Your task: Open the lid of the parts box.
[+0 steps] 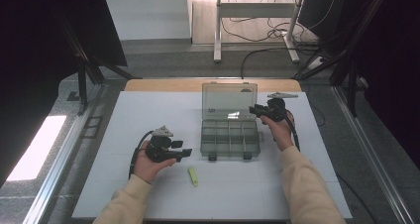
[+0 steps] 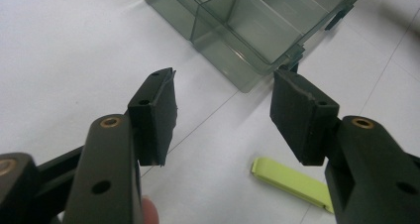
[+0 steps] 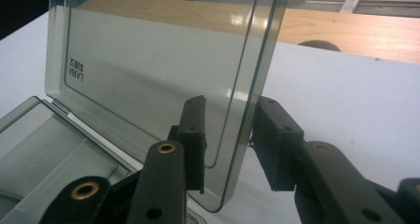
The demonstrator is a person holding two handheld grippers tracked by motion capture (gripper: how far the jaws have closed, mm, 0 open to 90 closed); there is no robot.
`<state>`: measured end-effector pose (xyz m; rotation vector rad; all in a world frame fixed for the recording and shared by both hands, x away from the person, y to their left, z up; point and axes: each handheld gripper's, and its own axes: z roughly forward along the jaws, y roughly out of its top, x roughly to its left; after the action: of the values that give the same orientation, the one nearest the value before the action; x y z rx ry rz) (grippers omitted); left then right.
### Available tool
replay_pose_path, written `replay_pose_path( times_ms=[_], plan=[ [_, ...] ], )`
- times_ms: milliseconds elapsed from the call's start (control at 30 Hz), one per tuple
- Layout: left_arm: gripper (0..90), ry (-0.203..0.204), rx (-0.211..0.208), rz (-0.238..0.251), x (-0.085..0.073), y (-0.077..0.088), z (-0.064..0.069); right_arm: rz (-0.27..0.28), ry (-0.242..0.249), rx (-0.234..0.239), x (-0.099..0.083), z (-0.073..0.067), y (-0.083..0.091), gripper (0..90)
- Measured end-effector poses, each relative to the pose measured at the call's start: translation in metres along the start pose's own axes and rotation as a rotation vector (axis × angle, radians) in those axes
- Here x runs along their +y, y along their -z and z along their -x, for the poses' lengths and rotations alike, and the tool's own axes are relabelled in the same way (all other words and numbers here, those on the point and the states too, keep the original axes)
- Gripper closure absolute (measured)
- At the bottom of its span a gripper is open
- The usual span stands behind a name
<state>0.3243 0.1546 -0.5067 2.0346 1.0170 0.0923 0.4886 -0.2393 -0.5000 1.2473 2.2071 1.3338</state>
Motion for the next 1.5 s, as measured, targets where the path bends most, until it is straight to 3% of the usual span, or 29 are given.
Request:
replay_pose_path(
  times_ms=[467,867,1233,1500],
  plan=[
    [43.8,-0.008,-0.001,-0.006,0.000,-0.001,0.000,-0.049,-0.023,-0.039,-0.005,0.003,-0.006,64.9],
    [43.7,-0.006,-0.008,-0.009,-0.001,-0.001,0.000,-0.044,-0.035,-0.038,-0.004,0.001,-0.005,59.6],
    [43.7,0.000,-0.026,0.013,0.000,0.000,-0.002,-0.030,-0.009,-0.035,0.003,-0.008,0.010,49.7],
    [38.1,0.016,0.022,0.033,-0.002,0.010,-0.002,-0.080,0.024,-0.030,-0.005,-0.019,0.027,37.7]
  ],
)
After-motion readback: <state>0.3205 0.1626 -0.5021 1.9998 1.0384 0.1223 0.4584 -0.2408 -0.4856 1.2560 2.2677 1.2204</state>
